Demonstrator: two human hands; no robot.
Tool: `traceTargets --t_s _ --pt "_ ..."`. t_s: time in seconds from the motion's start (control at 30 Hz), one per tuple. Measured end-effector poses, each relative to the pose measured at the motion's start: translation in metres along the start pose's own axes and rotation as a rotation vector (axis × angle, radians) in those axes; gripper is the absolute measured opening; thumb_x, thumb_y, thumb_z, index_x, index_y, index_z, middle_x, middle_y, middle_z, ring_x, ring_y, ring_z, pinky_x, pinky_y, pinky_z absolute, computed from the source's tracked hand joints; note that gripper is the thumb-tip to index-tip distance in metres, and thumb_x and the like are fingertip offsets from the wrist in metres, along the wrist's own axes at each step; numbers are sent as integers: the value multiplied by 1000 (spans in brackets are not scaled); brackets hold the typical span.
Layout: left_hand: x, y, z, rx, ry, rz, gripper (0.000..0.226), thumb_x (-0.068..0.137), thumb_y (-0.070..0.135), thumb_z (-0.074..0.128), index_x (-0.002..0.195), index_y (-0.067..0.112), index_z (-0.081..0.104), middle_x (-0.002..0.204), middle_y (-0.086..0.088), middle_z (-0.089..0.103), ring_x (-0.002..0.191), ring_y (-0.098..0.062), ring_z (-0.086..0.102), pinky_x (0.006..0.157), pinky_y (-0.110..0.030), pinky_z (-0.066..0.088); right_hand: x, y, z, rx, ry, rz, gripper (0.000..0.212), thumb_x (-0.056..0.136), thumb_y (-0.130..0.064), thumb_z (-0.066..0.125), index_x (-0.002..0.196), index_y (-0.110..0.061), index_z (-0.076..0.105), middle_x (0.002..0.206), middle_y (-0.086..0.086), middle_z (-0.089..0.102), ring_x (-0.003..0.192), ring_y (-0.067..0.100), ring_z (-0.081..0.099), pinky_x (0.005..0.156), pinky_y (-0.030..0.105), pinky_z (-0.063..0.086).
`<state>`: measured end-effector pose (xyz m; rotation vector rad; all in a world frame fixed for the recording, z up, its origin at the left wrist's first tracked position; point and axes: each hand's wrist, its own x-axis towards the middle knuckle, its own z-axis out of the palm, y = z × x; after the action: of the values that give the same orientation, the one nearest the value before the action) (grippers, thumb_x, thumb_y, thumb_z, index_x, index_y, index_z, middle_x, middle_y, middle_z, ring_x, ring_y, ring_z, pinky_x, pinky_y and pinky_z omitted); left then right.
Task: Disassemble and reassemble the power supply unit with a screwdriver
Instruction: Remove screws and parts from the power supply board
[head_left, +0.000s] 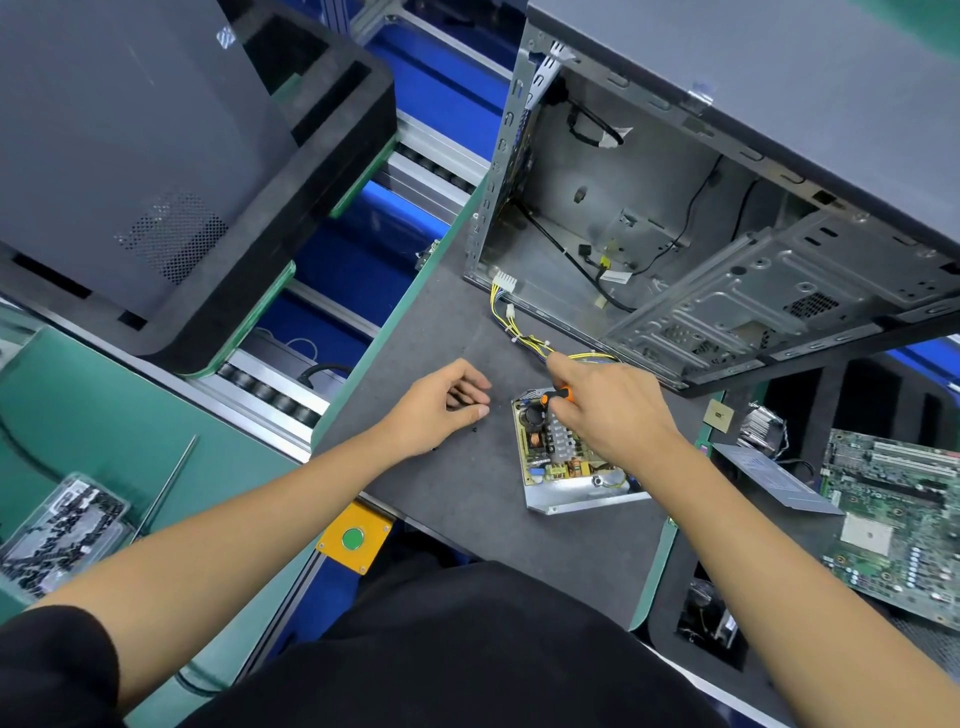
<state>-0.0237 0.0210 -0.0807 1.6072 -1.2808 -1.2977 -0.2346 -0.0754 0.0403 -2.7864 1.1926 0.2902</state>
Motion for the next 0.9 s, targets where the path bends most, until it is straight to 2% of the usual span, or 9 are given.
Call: traceTargets --t_s 0.13,0.33,0.43,0.53,0.67,0.77,0.9 --pt "0 1 1 19 9 14 24 91 16 76 110 24 63 103 10 73 97 -6 67 82 -18 50 3 -2 -2 3 10 -29 16 85 -36 50 89 -24 41 70 -1 55 67 30 43 48 33 15" --pt "5 6 1 60 5 61 27 89 19 78 109 26 62 106 13 71 102 -5 64 89 -34 53 5 -3 -2 -24 -13 -30 17 87 -35 52 89 -25 38 69 -1 54 67 31 44 51 35 23" --pt "7 16 3 110 41 170 30 86 26 81 110 25 64 109 12 65 107 -10 58 90 -32 50 5 -3 -2 -29 -29 -42 17 88 -35 51 89 -24 38 65 -2 48 67 33 49 51 34 25" --pt "14 34 6 136 81 319 33 83 31 83 112 21 69 109 7 63 107 -14 59 93 -28 49 7 -5 -3 1 -32 -40 20 88 -35 53 90 -25 35 67 -1 53 71 34 60 52 34 26" --pt "25 59 19 181 49 438 22 82 21 84 99 14 71 102 6 69 98 -9 64 87 -33 53 10 -4 -4 38 -42 -19 27 91 -36 54 92 -26 29 80 6 66 76 34 63 58 36 33" --pt "29 62 22 191 32 423 21 80 20 85 93 11 71 95 3 72 89 -11 67 81 -37 55 11 1 -6 99 -82 12 26 91 -36 55 93 -25 31 82 7 65 76 35 62 59 37 37" --pt "30 65 19 223 -42 382 36 70 31 92 90 18 65 91 6 68 85 -11 63 78 -34 54 13 0 -8 119 -124 27 22 90 -31 53 93 -24 32 74 2 53 69 34 53 59 38 37"
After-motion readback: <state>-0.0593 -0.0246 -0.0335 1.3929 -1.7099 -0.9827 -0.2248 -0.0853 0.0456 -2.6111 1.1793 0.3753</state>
